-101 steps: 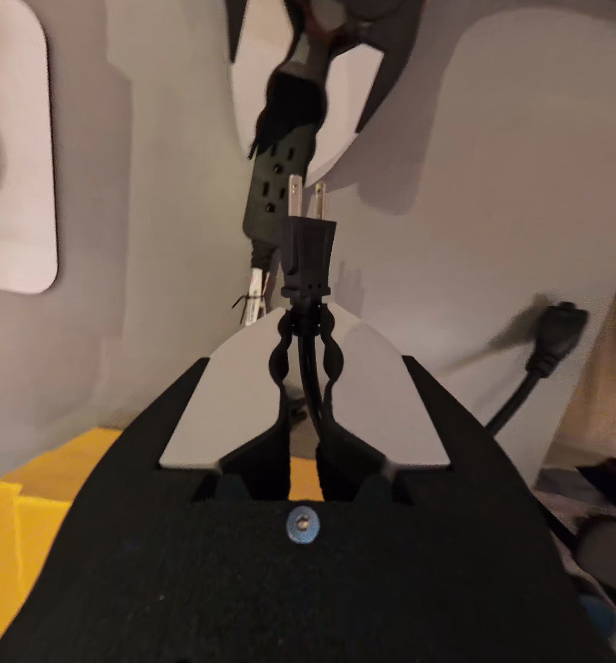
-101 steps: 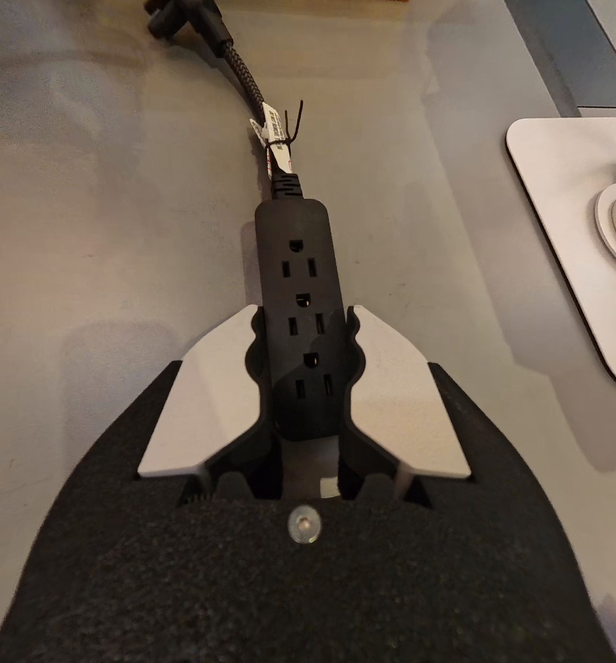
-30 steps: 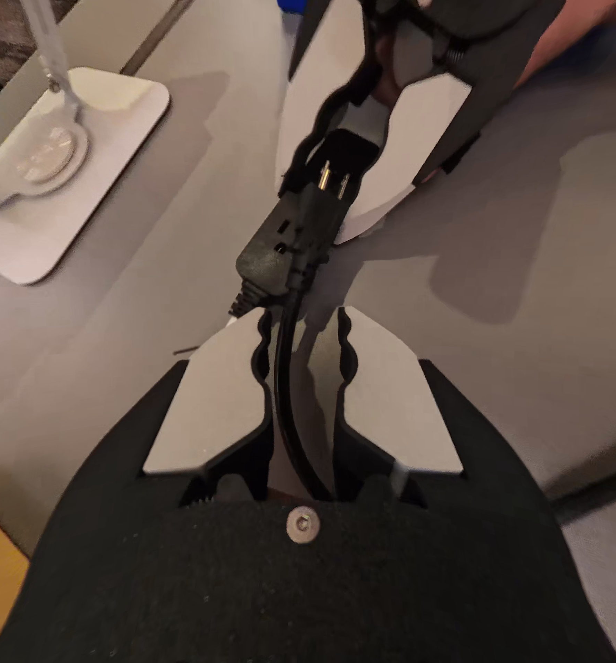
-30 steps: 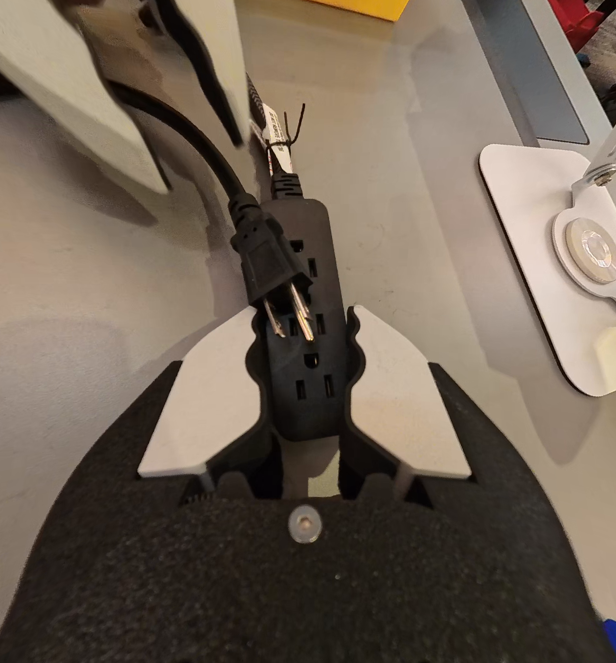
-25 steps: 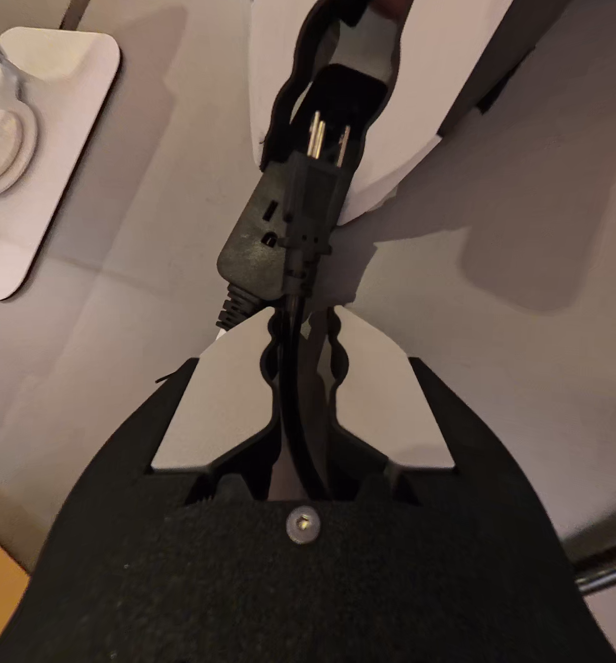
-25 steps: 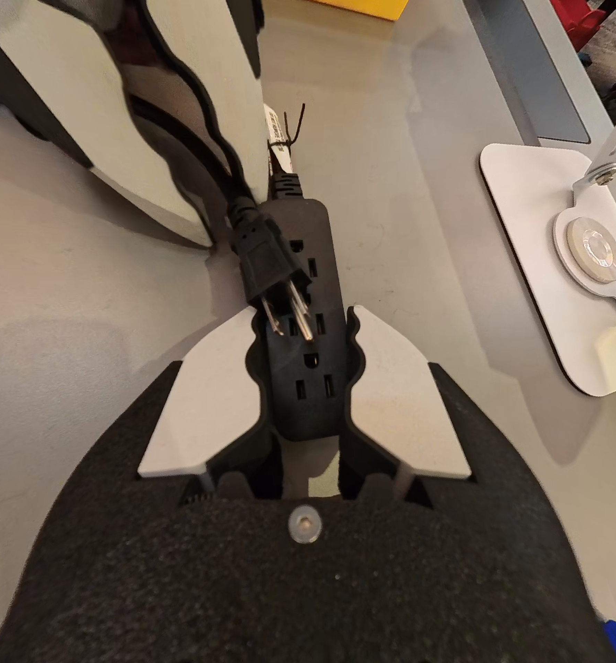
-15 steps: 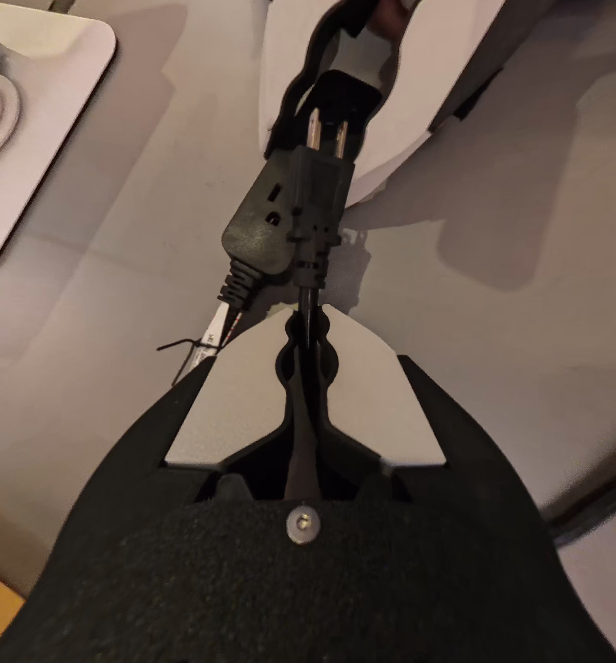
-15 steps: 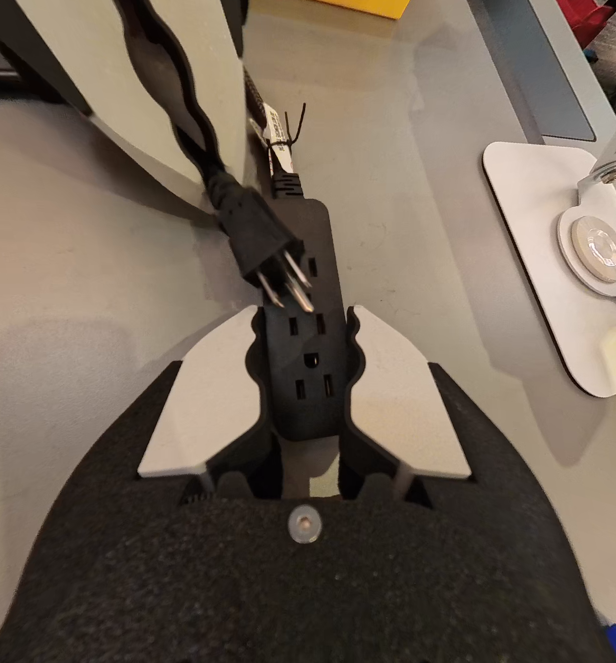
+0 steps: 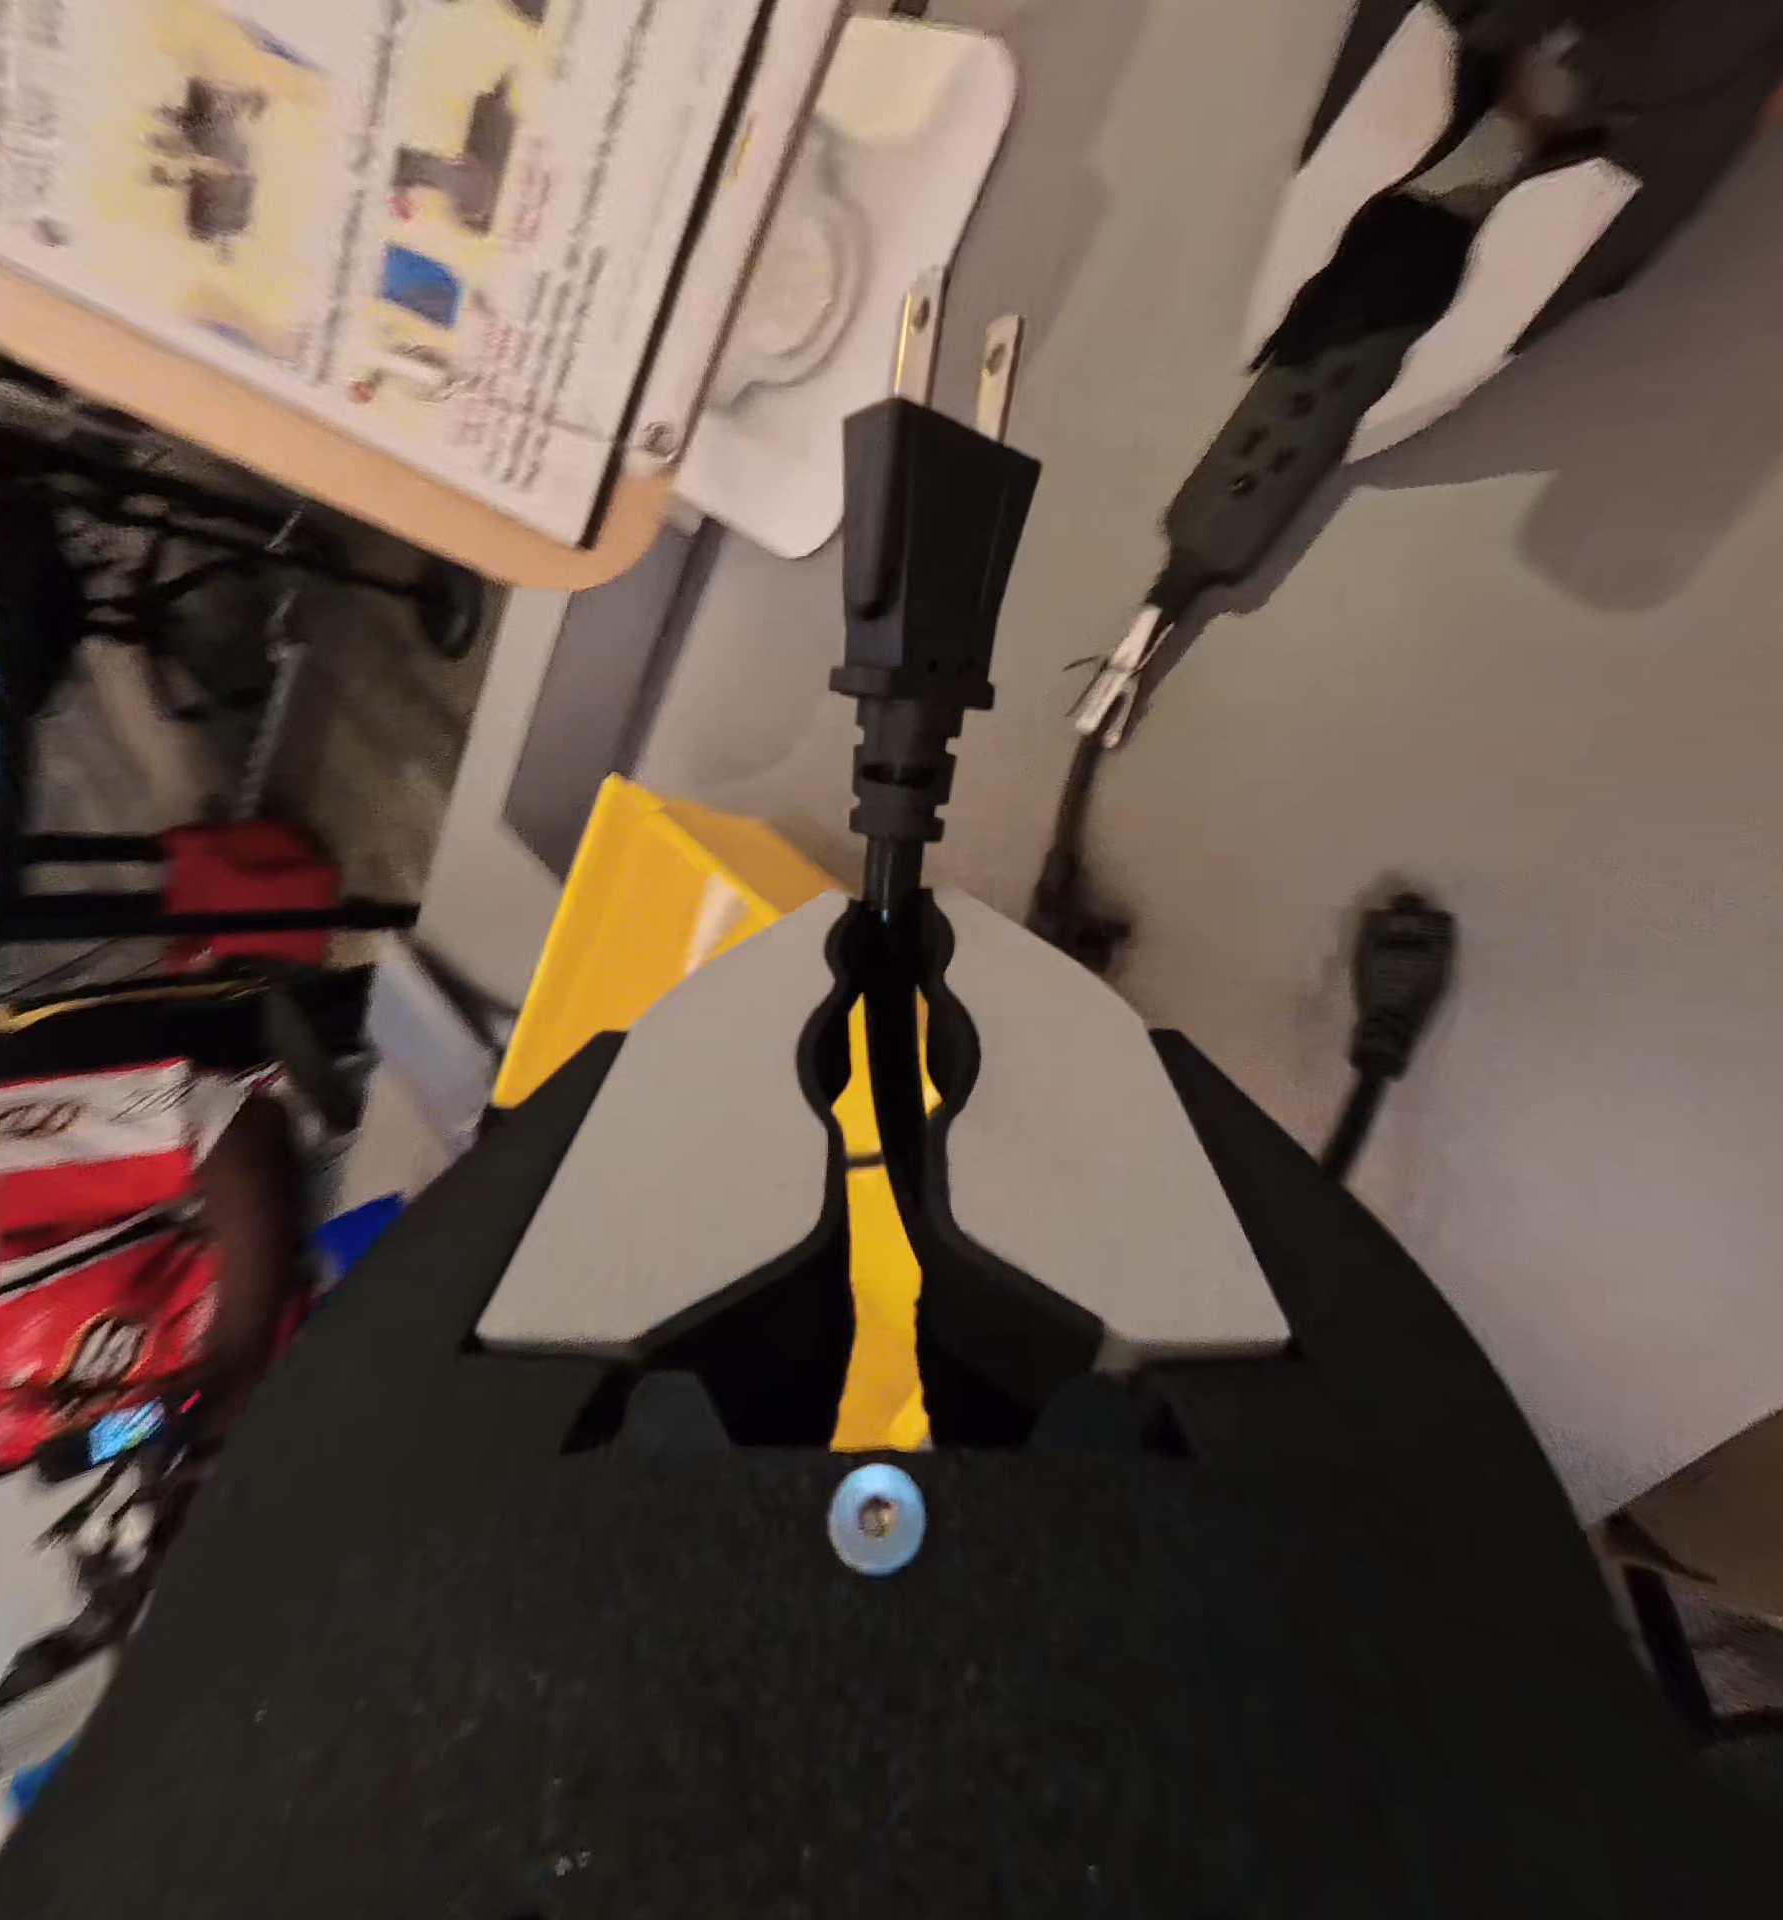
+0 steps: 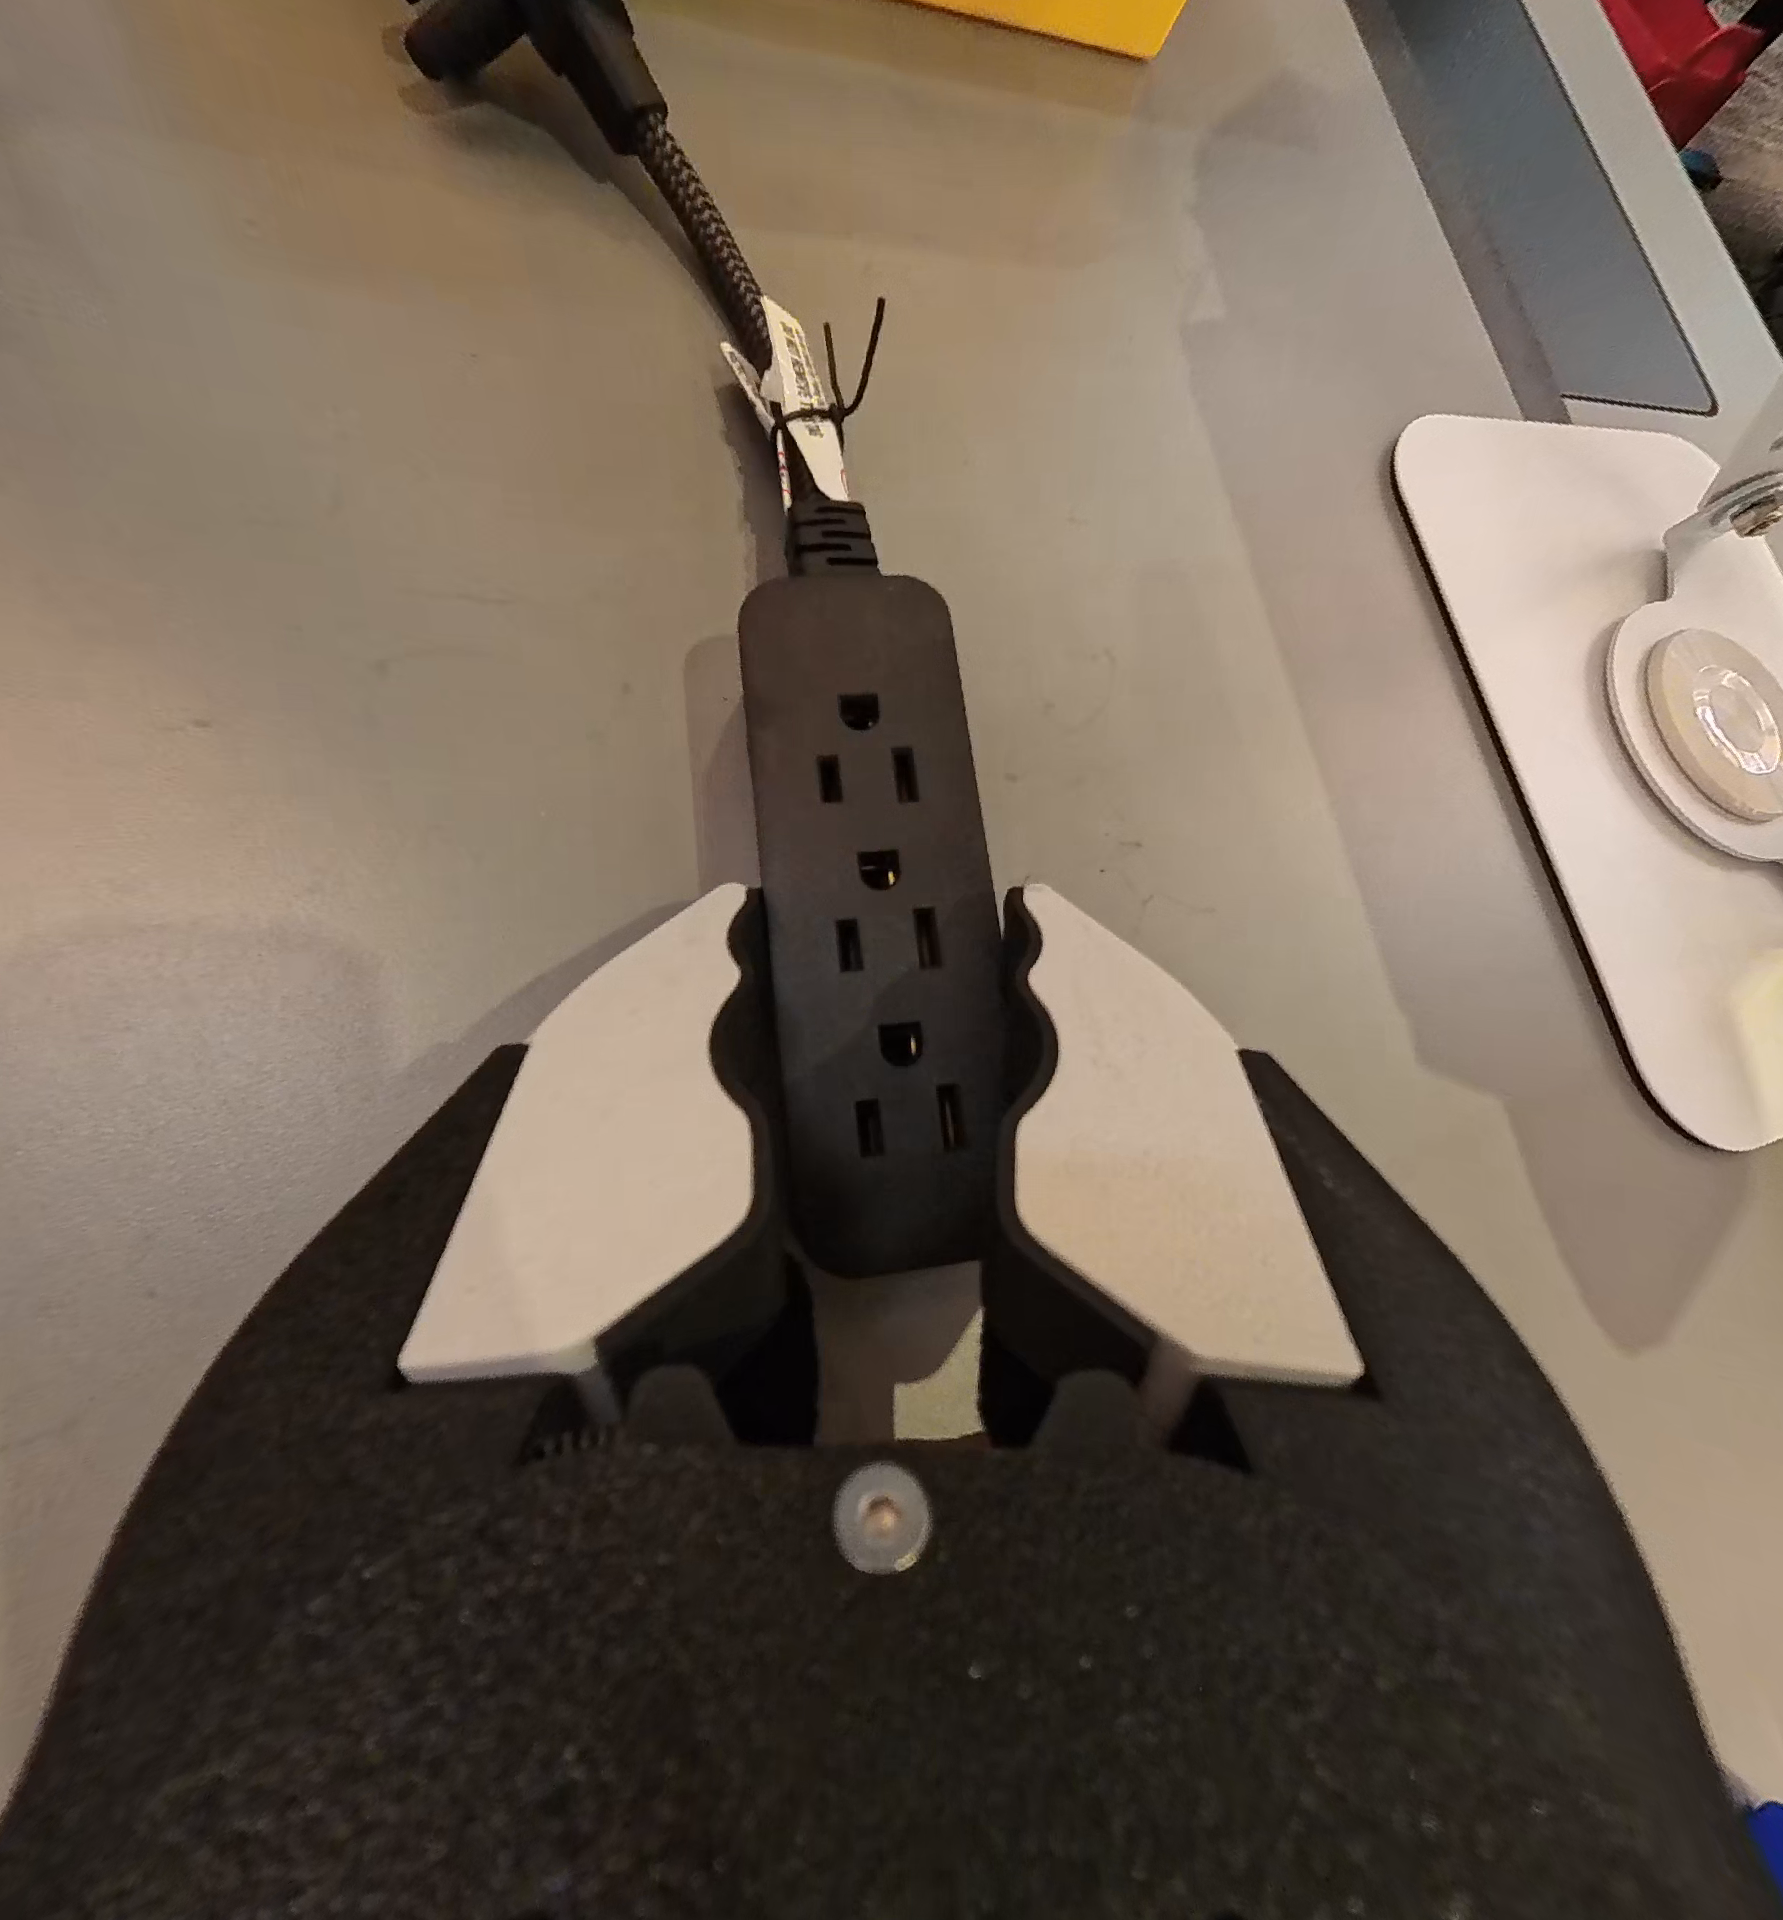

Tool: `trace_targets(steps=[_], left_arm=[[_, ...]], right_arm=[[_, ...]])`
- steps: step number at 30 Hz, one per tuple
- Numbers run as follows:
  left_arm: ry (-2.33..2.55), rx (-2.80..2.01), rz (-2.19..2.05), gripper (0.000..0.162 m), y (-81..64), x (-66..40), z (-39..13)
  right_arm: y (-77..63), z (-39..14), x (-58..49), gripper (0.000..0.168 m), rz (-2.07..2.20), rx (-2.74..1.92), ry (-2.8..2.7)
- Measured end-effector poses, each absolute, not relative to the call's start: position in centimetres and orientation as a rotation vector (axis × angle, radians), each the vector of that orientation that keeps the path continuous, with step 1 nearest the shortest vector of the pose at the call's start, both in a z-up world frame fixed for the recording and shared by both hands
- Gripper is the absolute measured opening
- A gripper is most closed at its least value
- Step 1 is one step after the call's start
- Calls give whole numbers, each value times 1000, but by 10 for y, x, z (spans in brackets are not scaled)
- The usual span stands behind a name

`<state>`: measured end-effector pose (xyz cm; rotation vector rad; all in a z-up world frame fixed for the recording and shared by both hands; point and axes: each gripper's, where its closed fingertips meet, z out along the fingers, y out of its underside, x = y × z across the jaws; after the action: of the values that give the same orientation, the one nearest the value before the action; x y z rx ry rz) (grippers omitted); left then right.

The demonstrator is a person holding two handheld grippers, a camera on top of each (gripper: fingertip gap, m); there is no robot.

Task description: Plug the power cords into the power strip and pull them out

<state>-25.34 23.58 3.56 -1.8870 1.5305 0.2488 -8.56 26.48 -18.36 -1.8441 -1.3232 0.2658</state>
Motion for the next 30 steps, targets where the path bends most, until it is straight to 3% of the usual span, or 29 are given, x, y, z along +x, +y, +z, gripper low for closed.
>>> trace_targets(steps=[1, 5, 9, 13, 18, 22, 25, 30], left_arm=[[1520, -1900, 309, 8, 235, -259, 39], [1593, -2017, 440, 8, 220, -270, 5], [1653, -2131, 254, 8, 199, -257, -16], [1635, -2190, 444, 8, 207, -291, -2], [1626, -2209, 394, 8, 197, -299, 37], [1823, -2186, 716, 8, 185, -317, 59], [2044, -2188, 840, 8, 174, -315, 36], [2278, -2154, 837, 9, 173, -280, -46]], right_arm=[[265, -184, -86, 44, 266, -1844, -1323], [265, -184, -86, 44, 267, -1845, -1323], [265, -184, -86, 44, 265, -1844, -1323], [265, -184, -86, 44, 268, -1845, -1323], [265, -184, -86, 44, 271, -1848, -1322], [265, -184, -86, 44, 269, -1846, -1323], [265, -184, -85, 44, 272, -1848, -1322], [265, -184, -85, 44, 267, -1845, -1323]])
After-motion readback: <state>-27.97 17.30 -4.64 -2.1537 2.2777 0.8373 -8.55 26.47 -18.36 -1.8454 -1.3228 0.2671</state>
